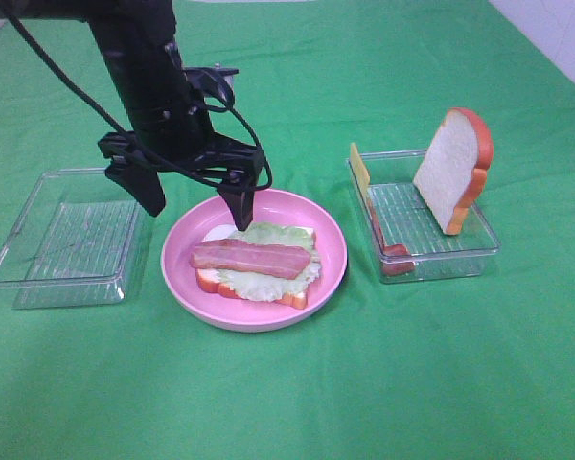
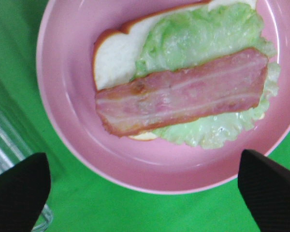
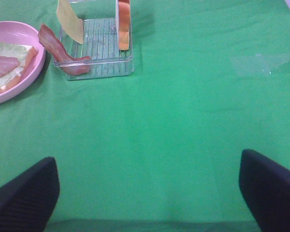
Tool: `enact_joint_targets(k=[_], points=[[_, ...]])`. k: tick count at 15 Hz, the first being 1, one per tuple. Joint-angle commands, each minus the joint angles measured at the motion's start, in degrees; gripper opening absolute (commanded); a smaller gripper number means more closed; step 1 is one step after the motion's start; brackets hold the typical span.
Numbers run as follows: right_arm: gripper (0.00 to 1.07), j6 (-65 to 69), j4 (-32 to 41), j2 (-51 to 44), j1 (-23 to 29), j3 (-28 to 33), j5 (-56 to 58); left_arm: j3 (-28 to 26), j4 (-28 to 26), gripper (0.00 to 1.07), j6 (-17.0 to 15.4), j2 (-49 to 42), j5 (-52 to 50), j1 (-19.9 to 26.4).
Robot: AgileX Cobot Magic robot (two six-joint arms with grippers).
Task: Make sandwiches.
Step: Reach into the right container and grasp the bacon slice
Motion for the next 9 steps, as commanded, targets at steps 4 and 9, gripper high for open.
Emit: enact_joint_targets(k=[4, 9], points=[[0.96, 0.0, 0.0, -1.4, -0.2, 0.2, -0.2, -6.3, 4.0, 1.0, 1.7, -4.8, 9.3, 9.9], [0.96, 0.0, 0.0, -1.4, -0.2, 0.2, -0.2, -6.2, 7.3, 1.0, 4.0, -5.7, 11.2, 23.8]])
